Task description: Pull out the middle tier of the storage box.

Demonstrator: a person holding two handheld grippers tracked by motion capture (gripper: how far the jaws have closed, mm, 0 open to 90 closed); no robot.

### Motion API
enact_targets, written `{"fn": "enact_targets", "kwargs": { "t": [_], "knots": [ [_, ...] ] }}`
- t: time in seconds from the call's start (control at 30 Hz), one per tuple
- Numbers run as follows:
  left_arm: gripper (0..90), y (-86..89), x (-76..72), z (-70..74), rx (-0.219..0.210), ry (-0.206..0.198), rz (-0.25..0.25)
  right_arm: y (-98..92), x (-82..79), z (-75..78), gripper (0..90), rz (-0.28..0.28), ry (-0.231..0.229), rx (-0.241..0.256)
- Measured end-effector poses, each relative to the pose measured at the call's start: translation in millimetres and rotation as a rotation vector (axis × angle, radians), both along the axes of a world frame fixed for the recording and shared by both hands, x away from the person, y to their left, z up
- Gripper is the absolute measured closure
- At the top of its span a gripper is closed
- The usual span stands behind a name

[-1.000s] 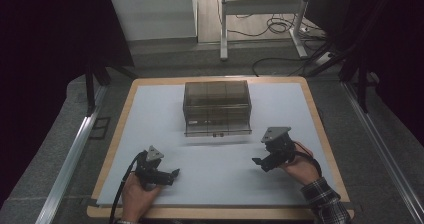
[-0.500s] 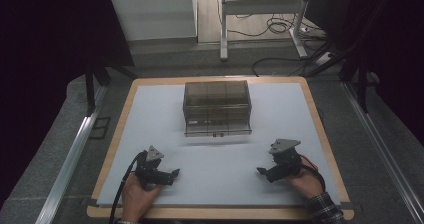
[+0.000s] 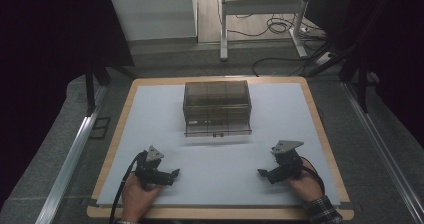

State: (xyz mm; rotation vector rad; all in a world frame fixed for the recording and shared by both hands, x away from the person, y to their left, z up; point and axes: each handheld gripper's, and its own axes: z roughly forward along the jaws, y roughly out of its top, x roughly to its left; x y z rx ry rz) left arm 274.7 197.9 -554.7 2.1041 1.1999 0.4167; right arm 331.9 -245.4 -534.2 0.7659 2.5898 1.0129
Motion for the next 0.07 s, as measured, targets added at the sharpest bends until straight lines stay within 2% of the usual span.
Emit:
{"fn": "enact_targets", "kwargs": {
  "t": [0.07],
  "knots": [
    [0.0,-0.1,-0.1,0.0,0.001,-0.001,0.0,0.1,-0.1,-0.1,0.0,-0.002,0.001,0.001]
  ]
}}
